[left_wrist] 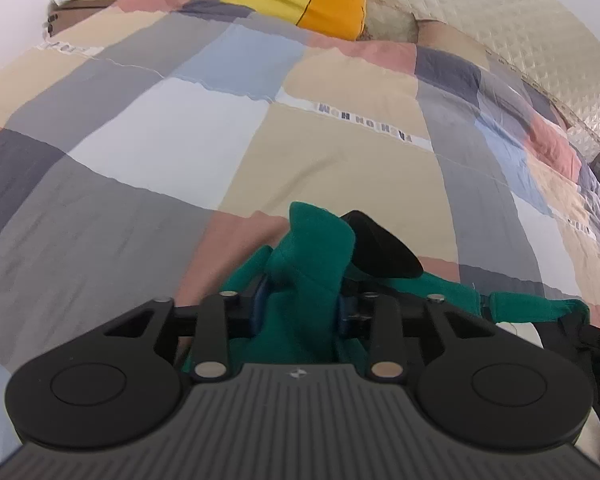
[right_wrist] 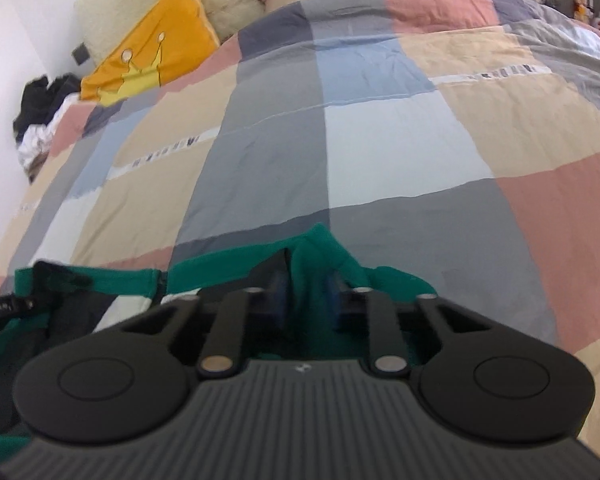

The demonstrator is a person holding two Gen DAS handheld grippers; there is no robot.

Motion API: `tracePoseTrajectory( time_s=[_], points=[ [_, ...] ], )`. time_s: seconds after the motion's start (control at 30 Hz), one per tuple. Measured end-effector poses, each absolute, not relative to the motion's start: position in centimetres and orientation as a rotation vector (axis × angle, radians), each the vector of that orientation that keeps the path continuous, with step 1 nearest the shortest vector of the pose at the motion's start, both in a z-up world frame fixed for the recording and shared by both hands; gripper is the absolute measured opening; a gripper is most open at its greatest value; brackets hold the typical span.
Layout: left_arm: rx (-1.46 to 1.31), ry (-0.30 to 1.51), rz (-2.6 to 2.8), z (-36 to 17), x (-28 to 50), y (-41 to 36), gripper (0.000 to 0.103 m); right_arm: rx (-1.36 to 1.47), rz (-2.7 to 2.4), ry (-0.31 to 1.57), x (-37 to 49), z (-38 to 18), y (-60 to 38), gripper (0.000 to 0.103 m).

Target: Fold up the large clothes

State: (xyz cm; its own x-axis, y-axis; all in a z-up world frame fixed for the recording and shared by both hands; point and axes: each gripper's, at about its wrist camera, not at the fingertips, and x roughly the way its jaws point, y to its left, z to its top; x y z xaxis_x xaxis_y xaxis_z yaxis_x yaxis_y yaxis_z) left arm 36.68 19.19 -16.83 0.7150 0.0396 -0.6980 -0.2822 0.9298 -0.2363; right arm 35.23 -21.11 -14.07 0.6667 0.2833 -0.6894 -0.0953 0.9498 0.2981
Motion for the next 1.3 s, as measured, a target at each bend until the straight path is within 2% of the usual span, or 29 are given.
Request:
tracePoseTrajectory(
  time_s=[0.03,0.07,0.27,0.53,0.73,0.9,1.0,1.07,1.1,1.13,1.17,1.2,1.23,1.3],
  points=[
    [-0.338,0.745,0.187,-16.6,36.4,19.2,0.028,0.26,0.214,0.802,34.9,-13.9,-21.4,0.008],
    [-0.339,0.727,0.189,-16.3,36.0,19.3,0.025,0.267,0.206,0.785,34.7,-13.5,-21.5,0.007],
    [-0.433,0.59,0.143,-13.0,33.1,20.6,0.02,0.296,0.182,0.637,32.5,-10.1,-23.0,0.006],
    [-0.725,0.443,0.038,-9.7,30.0,25.4,0.018,0.452,0.119,0.485,30.7,-6.8,-28.7,0.005],
    [-0.854,0.457,0.119,-11.1,30.5,28.4,0.017,0.467,-0.03,0.41,31.2,-6.7,-31.4,0.003],
    [-0.866,0.573,0.141,-14.4,32.9,28.5,0.018,0.545,0.03,0.536,33.6,-9.2,-31.7,0.004],
    [-0.855,0.627,0.14,-15.8,33.6,28.1,0.029,0.569,0.093,0.589,34.0,-9.9,-30.6,0.006],
    [-0.853,0.635,0.124,-16.0,33.6,28.1,0.047,0.562,0.142,0.617,33.9,-9.8,-29.5,0.007],
    [-0.857,0.63,0.117,-16.1,33.4,28.2,0.052,0.547,0.161,0.637,33.7,-9.8,-29.1,0.009],
    [-0.867,0.623,0.108,-16.0,33.2,28.3,0.061,0.529,0.181,0.659,33.4,-9.8,-28.4,0.014],
    [-0.876,0.613,0.097,-15.8,32.9,28.5,0.066,0.521,0.198,0.674,33.1,-9.8,-28.0,0.02],
    [-0.881,0.601,0.085,-15.6,32.6,28.6,0.067,0.521,0.218,0.688,32.8,-10.0,-27.5,0.042],
    [-0.883,0.59,0.075,-15.5,32.1,28.6,0.069,0.529,0.242,0.697,32.3,-10.0,-27.3,0.054],
    [-0.882,0.573,0.045,-14.8,31.0,28.4,0.071,0.543,0.282,0.714,31.7,-10.2,-26.7,0.054]
  ],
)
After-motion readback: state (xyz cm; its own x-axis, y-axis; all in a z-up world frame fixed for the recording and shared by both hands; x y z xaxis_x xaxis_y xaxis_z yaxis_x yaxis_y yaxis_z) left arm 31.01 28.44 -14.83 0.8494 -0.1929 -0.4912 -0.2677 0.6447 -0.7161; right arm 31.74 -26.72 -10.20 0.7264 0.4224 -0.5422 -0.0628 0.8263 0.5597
